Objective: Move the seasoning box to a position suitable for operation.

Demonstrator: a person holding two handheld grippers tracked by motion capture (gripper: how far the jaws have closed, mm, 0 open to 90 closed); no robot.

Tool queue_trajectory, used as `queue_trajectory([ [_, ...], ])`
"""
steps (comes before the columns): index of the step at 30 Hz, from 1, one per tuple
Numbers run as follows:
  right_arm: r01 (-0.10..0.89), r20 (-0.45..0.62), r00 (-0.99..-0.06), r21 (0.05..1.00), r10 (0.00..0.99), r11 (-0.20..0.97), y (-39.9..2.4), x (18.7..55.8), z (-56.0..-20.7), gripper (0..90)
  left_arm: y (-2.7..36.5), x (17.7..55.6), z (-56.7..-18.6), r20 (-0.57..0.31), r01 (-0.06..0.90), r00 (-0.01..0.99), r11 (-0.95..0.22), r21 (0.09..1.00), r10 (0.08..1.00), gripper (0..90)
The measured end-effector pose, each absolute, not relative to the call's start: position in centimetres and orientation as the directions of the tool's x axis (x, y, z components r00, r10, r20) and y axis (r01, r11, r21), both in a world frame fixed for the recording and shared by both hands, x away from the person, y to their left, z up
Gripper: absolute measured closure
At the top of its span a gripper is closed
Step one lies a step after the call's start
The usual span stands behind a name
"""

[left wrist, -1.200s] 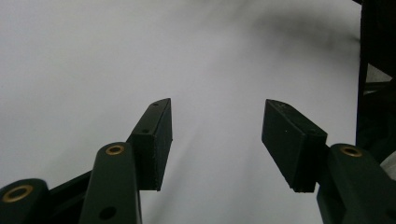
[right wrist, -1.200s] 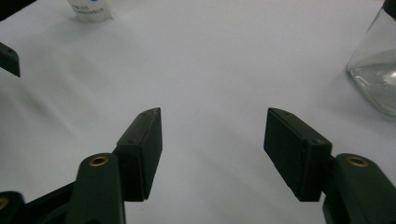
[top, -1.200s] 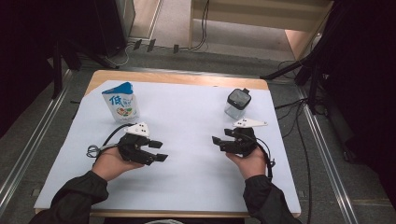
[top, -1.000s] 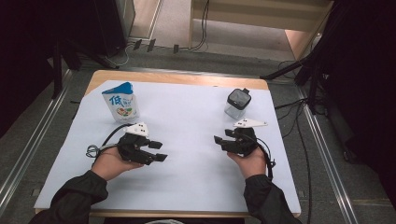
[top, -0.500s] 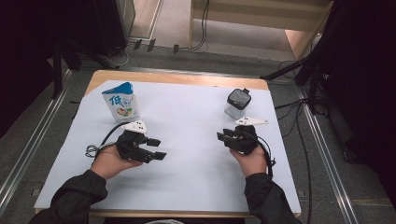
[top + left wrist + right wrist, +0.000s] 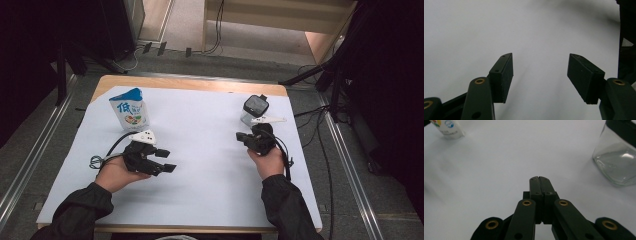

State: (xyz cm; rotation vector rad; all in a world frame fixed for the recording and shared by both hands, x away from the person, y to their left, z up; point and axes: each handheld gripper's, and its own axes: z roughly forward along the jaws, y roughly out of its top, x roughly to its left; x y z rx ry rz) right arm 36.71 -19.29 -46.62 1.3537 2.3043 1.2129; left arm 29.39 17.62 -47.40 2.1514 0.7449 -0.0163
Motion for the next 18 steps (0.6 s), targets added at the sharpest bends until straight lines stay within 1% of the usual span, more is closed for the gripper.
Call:
queue_trajectory([
  [5, 0.619, 0.198, -0.543, 0.751, 0.816, 0.23, -19.6, 38.2, -45.9, 90.0, 17.9, 29.0, -47.4, -0.254, 0.514, 0.822, -0.472, 0.716, 0.51, 38.4],
  [6, 0.617, 0.193, -0.539, 0.753, 0.82, 0.228, -19.5, 39.0, -45.6, 90.0, 18.0, 28.9, -47.3, -0.256, 0.515, 0.821, -0.47, 0.717, 0.509, 38.4],
  [11, 0.616, 0.192, -0.535, 0.755, 0.823, 0.224, -19.3, 40.4, -45.1, 90.0, 18.2, 28.7, -47.4, -0.243, 0.514, 0.82, -0.482, 0.709, 0.518, 38.4],
  [13, 0.614, 0.186, -0.535, 0.756, 0.824, 0.228, -19.1, 41.5, -44.9, 90.0, 18.3, 28.7, -47.5, -0.245, 0.518, 0.819, -0.483, 0.706, 0.519, 38.3],
  [18, 0.63, 0.206, -0.531, 0.745, 0.822, 0.22, -18.8, 42.7, -44.8, 90.0, 18.5, 28.4, -47.5, -0.245, 0.521, 0.816, -0.481, 0.705, 0.524, 38.3],
])
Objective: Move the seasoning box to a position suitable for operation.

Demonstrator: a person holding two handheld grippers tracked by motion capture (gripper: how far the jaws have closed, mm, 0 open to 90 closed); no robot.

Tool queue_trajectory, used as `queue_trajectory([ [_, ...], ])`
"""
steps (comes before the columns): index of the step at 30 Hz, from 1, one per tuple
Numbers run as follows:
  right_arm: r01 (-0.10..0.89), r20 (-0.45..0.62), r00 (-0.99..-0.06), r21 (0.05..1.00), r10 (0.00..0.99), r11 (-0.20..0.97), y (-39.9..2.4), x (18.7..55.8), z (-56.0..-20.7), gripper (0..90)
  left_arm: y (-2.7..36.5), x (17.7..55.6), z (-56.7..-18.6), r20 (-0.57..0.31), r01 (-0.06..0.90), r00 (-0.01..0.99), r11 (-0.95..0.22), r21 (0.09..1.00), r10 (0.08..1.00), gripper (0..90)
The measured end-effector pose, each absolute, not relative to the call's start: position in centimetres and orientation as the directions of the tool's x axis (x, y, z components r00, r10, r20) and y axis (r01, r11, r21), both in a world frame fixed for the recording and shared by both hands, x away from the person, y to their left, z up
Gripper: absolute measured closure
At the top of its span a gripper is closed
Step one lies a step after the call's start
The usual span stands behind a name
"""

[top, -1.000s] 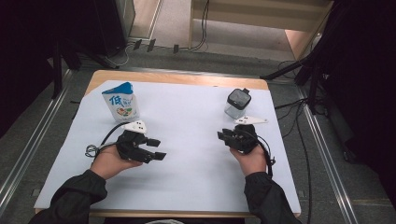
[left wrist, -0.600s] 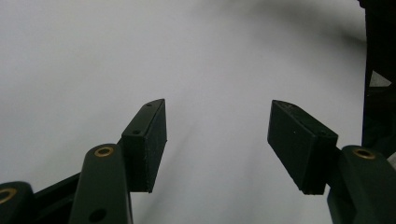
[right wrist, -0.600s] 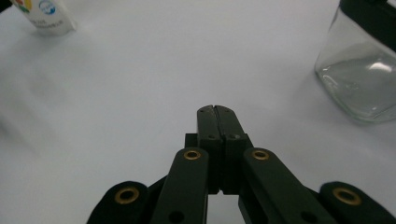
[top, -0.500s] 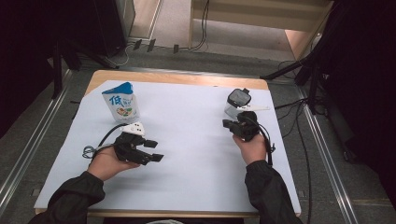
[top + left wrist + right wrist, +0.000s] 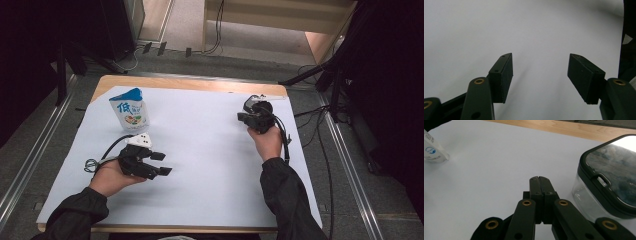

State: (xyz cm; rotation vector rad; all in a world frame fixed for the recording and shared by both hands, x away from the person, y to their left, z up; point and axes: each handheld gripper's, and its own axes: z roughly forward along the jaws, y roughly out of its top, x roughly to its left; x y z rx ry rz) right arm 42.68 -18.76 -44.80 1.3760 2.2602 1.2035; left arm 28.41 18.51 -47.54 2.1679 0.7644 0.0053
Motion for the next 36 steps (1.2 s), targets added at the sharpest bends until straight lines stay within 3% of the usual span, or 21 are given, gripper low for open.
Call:
queue_trajectory([
  [17, 0.662, 0.228, -0.474, 0.729, 0.85, 0.174, -17.3, 47.7, -44.0, 90.0, 18.9, 27.2, -48.0, -0.234, 0.526, 0.812, -0.495, 0.692, 0.535, 38.3],
  [21, 0.66, 0.198, -0.46, 0.728, 0.866, 0.184, -17.2, 48.2, -43.9, 90.0, 19.0, 27.2, -48.0, -0.239, 0.524, 0.814, -0.49, 0.697, 0.53, 38.7],
  [25, 0.655, 0.226, -0.436, 0.743, 0.871, 0.135, -18.0, 48.1, -43.2, 90.0, 19.0, 27.2, -47.7, -0.218, 0.522, 0.808, -0.493, 0.696, 0.547, 39.4],
  [29, 0.652, 0.276, -0.417, 0.755, 0.866, 0.073, -18.9, 48.4, -42.5, 90.0, 19.4, 27.4, -47.5, -0.25, 0.539, 0.796, -0.456, 0.708, 0.552, 40.5],
  [31, 0.647, 0.259, -0.416, 0.758, 0.871, 0.083, -18.9, 48.4, -42.2, 90.0, 19.6, 27.3, -47.5, -0.219, 0.514, 0.812, -0.484, 0.708, 0.541, 40.2],
  [36, 0.656, 0.227, -0.413, 0.746, 0.882, 0.115, -18.5, 48.8, -42.8, 90.0, 20.0, 27.6, -47.5, -0.248, 0.527, 0.802, -0.448, 0.722, 0.544, 40.2],
])
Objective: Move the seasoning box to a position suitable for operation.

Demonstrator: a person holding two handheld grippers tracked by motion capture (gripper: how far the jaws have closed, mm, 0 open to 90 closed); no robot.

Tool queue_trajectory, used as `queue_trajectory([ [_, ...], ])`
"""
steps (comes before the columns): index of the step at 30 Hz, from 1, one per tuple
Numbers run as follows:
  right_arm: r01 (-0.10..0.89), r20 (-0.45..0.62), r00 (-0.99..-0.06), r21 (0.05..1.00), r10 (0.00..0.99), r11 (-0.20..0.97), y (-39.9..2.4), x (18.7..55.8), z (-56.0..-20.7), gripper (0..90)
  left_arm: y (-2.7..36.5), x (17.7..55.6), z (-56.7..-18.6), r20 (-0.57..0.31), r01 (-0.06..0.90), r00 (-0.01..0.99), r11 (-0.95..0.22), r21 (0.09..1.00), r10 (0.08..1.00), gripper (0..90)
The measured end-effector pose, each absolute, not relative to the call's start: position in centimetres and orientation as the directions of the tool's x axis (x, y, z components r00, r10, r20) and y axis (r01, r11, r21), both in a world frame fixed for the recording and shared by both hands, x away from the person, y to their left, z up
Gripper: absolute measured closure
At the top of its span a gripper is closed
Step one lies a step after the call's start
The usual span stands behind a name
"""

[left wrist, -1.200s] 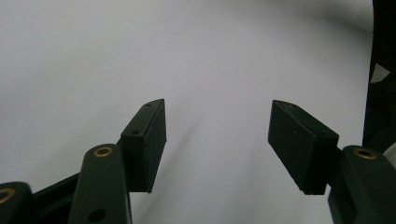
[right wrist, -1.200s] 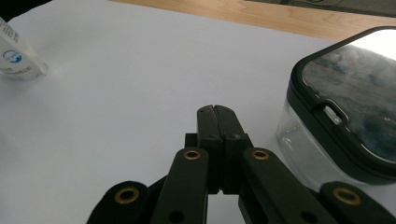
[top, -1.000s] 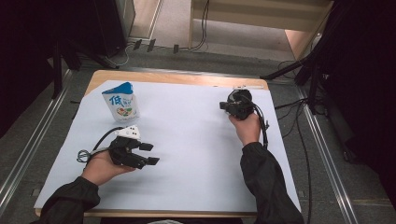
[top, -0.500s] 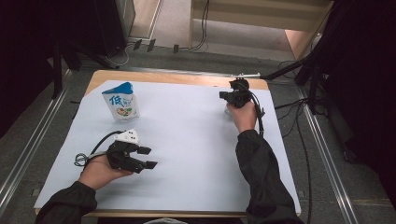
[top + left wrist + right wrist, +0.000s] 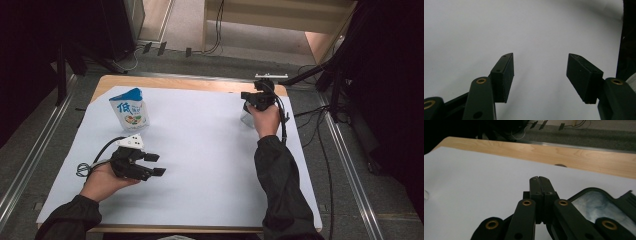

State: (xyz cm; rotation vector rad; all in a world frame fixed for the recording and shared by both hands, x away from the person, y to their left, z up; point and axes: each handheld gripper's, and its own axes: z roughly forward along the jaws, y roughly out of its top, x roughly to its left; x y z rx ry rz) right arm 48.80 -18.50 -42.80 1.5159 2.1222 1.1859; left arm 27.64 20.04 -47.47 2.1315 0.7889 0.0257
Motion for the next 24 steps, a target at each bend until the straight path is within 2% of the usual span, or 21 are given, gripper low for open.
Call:
queue_trajectory([
  [4, 0.672, 0.153, -0.411, 0.717, 0.898, 0.185, -17.7, 49.3, -44.1, 90.0, 20.1, 27.7, -47.6, -0.24, 0.525, 0.804, -0.46, 0.716, 0.544, 39.9],
  [6, 0.677, 0.183, -0.401, 0.719, 0.898, 0.156, -17.9, 49.5, -44.4, 90.0, 20.0, 27.6, -47.6, -0.239, 0.524, 0.805, -0.461, 0.717, 0.543, 39.8],
  [14, 0.678, 0.184, -0.407, 0.717, 0.895, 0.161, -17.9, 49.0, -44.2, 90.0, 19.8, 27.5, -47.6, -0.231, 0.516, 0.812, -0.474, 0.713, 0.537, 38.9],
  [24, 0.677, 0.152, -0.413, 0.711, 0.898, 0.191, -17.5, 48.7, -44.9, 90.0, 19.7, 27.7, -47.5, -0.228, 0.51, 0.817, -0.478, 0.715, 0.53, 38.6],
])
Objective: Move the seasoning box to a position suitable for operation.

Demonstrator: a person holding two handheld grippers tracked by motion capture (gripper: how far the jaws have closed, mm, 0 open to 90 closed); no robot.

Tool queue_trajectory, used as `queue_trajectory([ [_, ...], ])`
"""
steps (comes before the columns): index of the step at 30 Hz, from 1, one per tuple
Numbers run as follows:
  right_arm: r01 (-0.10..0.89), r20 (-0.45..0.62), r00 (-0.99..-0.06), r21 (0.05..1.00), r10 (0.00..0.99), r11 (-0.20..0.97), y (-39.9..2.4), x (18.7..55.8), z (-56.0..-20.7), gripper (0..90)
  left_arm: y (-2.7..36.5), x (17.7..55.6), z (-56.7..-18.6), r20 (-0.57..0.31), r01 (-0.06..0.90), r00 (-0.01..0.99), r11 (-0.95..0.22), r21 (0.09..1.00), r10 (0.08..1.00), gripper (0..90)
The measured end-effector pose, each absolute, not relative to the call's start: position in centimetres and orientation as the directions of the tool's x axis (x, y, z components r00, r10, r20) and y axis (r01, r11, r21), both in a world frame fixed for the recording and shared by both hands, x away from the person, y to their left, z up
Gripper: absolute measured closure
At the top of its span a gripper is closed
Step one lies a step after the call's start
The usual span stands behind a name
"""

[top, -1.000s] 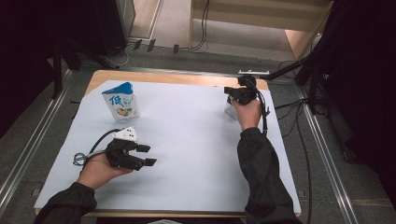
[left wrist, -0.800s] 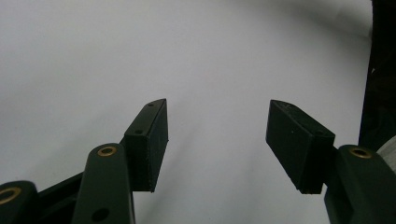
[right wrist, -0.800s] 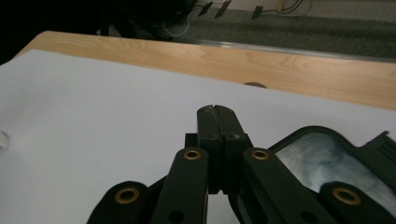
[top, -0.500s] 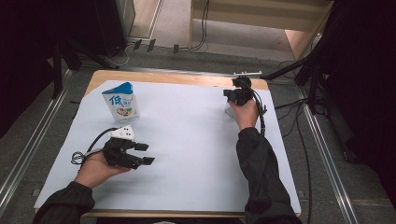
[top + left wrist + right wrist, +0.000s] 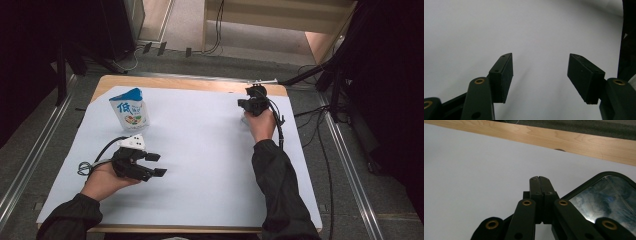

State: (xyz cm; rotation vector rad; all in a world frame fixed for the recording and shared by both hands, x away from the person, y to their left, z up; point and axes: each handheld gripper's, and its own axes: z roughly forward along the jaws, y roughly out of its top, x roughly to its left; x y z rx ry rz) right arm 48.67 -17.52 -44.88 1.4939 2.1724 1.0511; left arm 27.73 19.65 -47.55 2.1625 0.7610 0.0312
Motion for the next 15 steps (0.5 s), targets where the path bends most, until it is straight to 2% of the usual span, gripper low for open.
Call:
queue_trajectory([
  [15, 0.676, 0.155, -0.419, 0.711, 0.895, 0.194, -18.3, 47.4, -44.8, 90.0, 19.1, 28.2, -47.4, -0.233, 0.501, 0.826, -0.48, 0.72, 0.513, 37.9],
])
